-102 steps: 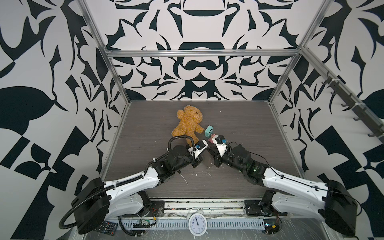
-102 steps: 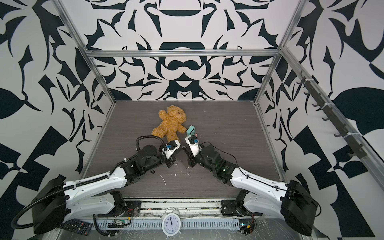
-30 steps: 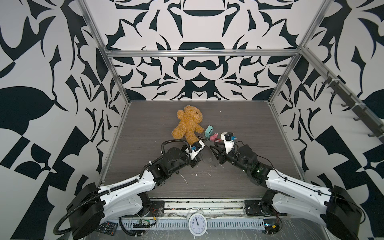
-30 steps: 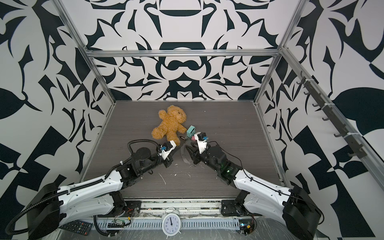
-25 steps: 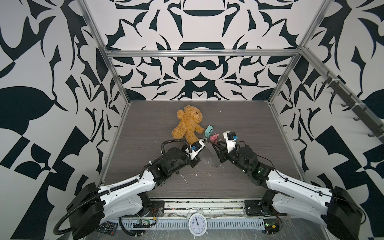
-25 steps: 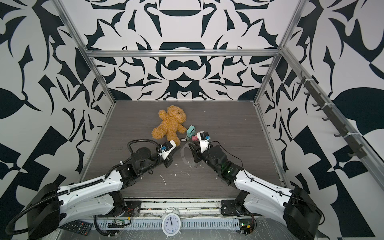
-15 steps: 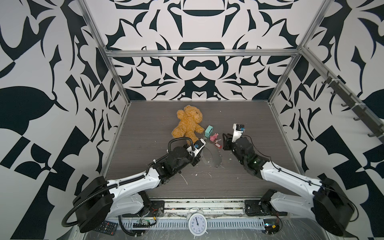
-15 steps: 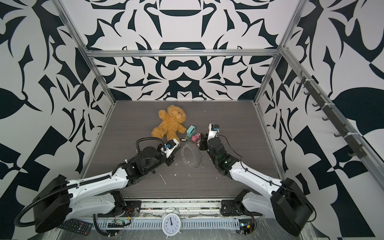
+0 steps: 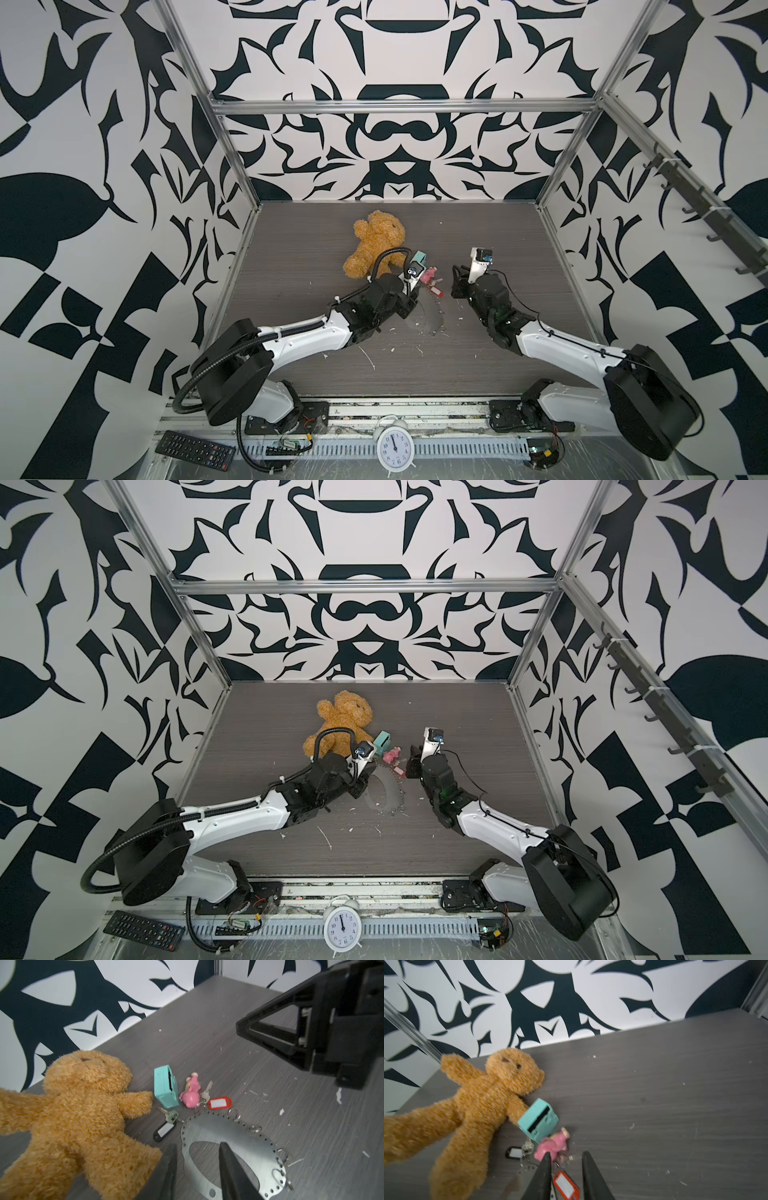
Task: Put the keys on the keyring
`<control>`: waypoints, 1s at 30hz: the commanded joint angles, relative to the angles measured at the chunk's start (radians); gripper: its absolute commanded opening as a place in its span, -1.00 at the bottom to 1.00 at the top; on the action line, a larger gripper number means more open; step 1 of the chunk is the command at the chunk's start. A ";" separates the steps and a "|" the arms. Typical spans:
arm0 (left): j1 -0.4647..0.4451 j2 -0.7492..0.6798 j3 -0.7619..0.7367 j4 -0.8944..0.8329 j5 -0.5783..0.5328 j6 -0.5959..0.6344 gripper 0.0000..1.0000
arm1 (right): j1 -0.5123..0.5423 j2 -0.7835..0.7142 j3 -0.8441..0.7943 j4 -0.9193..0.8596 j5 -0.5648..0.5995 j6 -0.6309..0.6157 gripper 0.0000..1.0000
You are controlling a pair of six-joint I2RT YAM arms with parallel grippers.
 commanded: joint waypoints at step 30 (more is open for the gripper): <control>0.006 0.032 0.011 -0.083 -0.063 -0.266 -0.12 | 0.357 0.754 -0.272 0.887 -0.175 0.323 -0.49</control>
